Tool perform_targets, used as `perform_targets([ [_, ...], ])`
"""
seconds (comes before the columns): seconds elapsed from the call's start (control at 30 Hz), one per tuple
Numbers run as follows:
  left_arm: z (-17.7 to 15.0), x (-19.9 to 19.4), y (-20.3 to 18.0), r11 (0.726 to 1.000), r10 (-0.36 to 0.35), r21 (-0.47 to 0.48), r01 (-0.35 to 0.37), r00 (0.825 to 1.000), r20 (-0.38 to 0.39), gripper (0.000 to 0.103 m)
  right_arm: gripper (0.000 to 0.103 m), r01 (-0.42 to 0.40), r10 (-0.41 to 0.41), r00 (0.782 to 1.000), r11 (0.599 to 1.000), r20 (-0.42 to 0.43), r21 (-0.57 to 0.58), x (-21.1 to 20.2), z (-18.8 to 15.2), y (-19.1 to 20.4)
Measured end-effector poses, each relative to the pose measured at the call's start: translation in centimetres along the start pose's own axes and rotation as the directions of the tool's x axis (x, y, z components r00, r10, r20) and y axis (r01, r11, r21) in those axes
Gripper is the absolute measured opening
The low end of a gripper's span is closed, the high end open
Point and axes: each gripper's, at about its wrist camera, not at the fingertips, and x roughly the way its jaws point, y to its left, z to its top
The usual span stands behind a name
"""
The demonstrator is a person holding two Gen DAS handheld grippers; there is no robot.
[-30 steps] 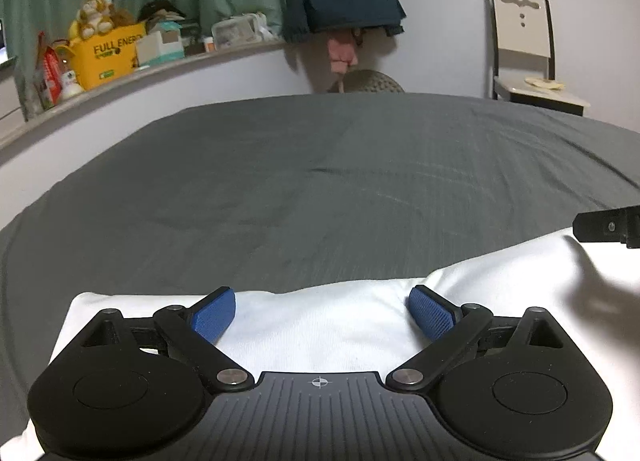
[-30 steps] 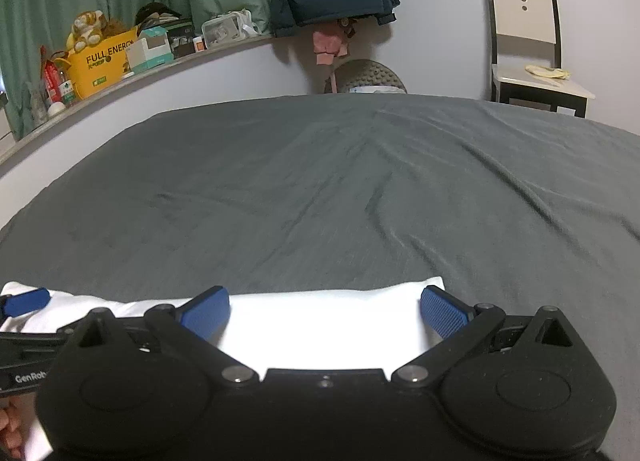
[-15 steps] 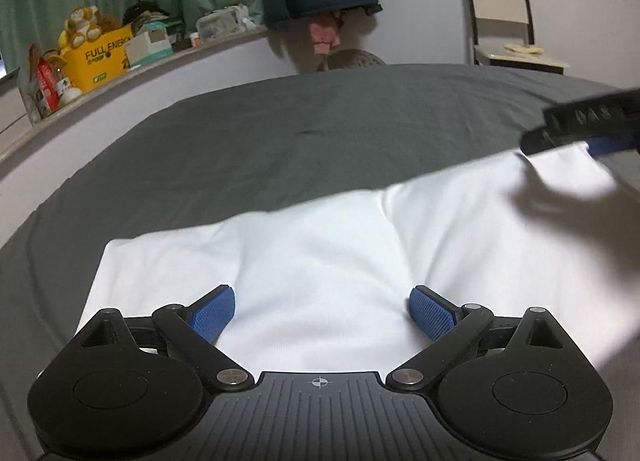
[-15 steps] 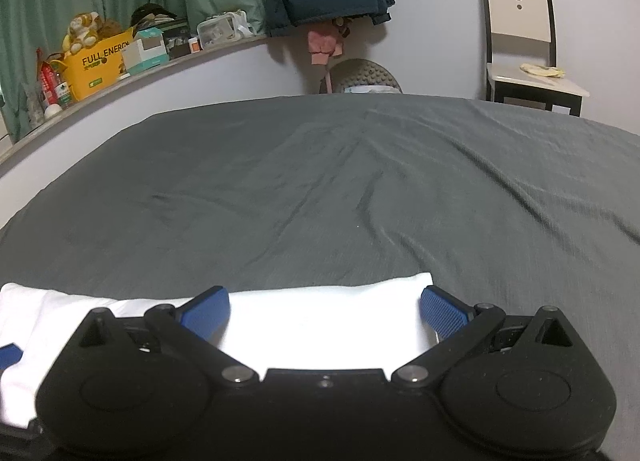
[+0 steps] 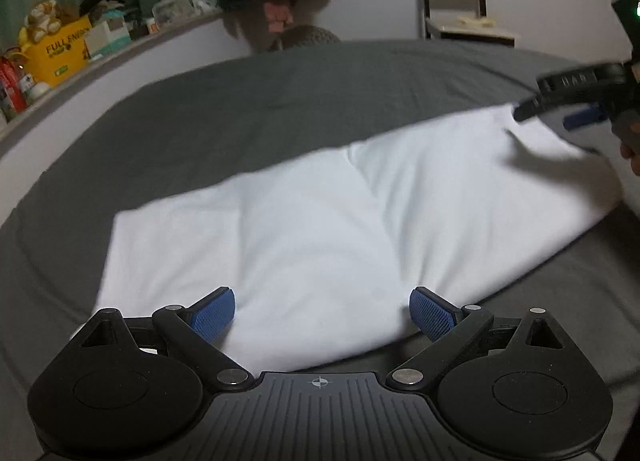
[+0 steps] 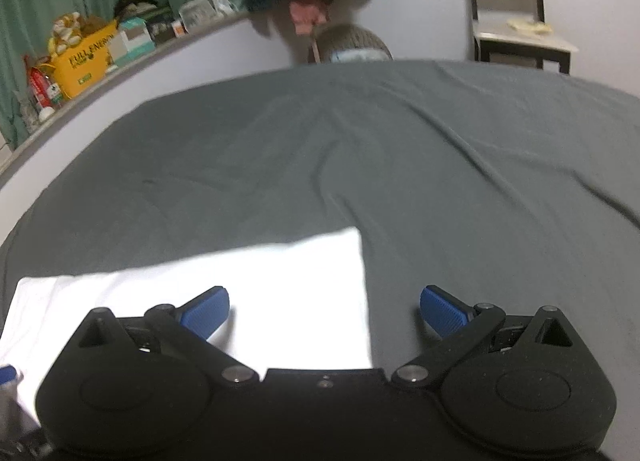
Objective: Fold clothes
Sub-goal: 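Open both grippers and smooth the folded shirt flat, then pinch the shirt end with the right gripper and lift it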
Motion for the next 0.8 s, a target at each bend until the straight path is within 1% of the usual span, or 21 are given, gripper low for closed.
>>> perform_targets([
  [0.07,0.3,-0.8,1.1,1.0,0.005,-0.003,-0.005,1.0,0.015,0.098,0.103,-0.007,0.007,1.0,1.0,-0.002,-0.01,-0.8,0.1,-0.3],
  [0.17,1.0,-1.6,3.4,1.0,0.025,-0.009,-0.025,0.999,0.033,0.098,0.102,-0.034,0.035,0.999,0.999,-0.029,0.037,-1.2,0.2,-1.4],
  [0.23,1.3,-2.1,5.3,0.999,0.037,-0.015,-0.036,0.998,0.044,0.098,0.1,-0.051,0.055,0.997,0.997,-0.062,0.061,-1.1,0.1,-2.1],
  [0.33,0.8,-2.3,8.5,0.997,0.065,-0.042,-0.063,0.996,0.054,0.098,0.097,-0.073,0.082,0.988,0.995,-0.128,0.07,-0.7,-0.5,-2.9],
  [0.4,-0.1,-2.3,10.6,0.994,0.062,-0.098,-0.055,0.995,0.073,0.098,0.096,-0.09,0.102,0.979,0.993,-0.174,0.077,-0.3,-0.7,-3.3],
  [0.43,-0.4,-2.0,11.6,0.988,0.056,-0.148,-0.046,0.996,0.067,0.098,0.096,-0.101,0.115,0.975,0.992,-0.189,0.08,-0.2,-0.7,-3.5],
  [0.5,-1.0,-1.4,13.4,0.966,0.037,-0.258,-0.019,0.997,0.062,0.098,0.096,-0.133,0.146,0.968,0.988,-0.206,0.077,-0.1,-0.5,-3.8],
  [0.6,-1.4,-0.5,15.0,0.929,-0.004,-0.369,0.04,0.995,0.099,0.098,0.088,-0.183,0.177,0.948,0.983,-0.264,-0.001,0.0,-0.2,-3.3],
  [0.63,-1.5,-0.3,15.3,0.921,-0.017,-0.384,0.061,0.993,0.118,0.098,0.082,-0.199,0.186,0.941,0.98,-0.284,-0.017,0.0,0.0,-3.1],
  [0.67,-1.7,-0.1,15.5,0.917,-0.022,-0.391,0.074,0.991,0.134,0.098,0.074,-0.216,0.203,0.933,0.976,-0.296,-0.012,0.0,0.3,-3.2],
  [0.73,-2.0,0.3,15.8,0.909,-0.031,-0.406,0.097,0.986,0.165,0.098,0.07,-0.248,0.249,0.921,0.968,-0.298,0.043,0.1,0.8,-3.9],
  [0.77,-2.1,0.6,15.9,0.906,-0.028,-0.412,0.098,0.985,0.172,0.098,0.063,-0.268,0.278,0.917,0.961,-0.287,0.074,0.2,0.9,-4.4],
  [0.8,-2.1,1.0,16.1,0.902,-0.021,-0.421,0.095,0.984,0.176,0.098,0.058,-0.298,0.318,0.908,0.948,-0.273,0.113,0.6,1.0,-5.0],
])
